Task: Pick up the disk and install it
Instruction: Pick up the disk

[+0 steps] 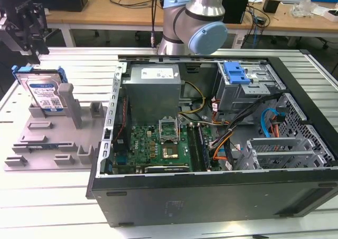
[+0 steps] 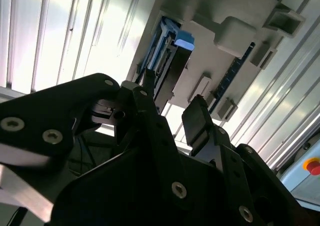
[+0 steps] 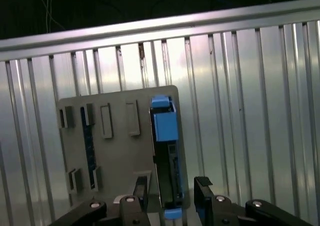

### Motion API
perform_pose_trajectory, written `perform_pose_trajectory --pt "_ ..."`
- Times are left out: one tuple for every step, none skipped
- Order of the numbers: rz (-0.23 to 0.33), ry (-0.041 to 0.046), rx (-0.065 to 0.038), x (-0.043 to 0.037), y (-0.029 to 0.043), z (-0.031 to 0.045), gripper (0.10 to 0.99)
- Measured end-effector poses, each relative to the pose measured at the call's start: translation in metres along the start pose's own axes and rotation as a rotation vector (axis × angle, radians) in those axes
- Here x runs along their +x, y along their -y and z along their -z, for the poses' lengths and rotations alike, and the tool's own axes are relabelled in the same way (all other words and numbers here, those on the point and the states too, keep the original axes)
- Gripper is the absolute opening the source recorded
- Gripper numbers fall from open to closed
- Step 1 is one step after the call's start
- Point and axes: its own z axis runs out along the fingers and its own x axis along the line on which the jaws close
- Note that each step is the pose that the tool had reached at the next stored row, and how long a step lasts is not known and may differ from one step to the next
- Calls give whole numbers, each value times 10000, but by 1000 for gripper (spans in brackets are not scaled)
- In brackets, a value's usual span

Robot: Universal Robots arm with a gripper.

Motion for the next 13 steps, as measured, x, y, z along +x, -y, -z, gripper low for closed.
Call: perform_pose_trajectory --pt "0 0 0 0 0 0 498" --pt "0 0 0 0 0 0 498" --pt "0 1 1 0 -1 0 498" --pt "0 2 -1 1 -10 0 498" --pt "0 8 -2 2 -23 -1 498" --pt "7 22 -2 4 -39 -2 498" --pt "22 35 -4 6 -54 -2 498" --pt "75 69 -4 9 -74 -3 498" --pt "124 91 -5 10 -79 -4 498" --pt "247 136 -6 10 -89 -7 498" --pt "367 180 -6 11 -99 -10 498" --pt "454 219 -7 11 -110 -13 498" --pt "491 246 -8 12 -121 -16 498"
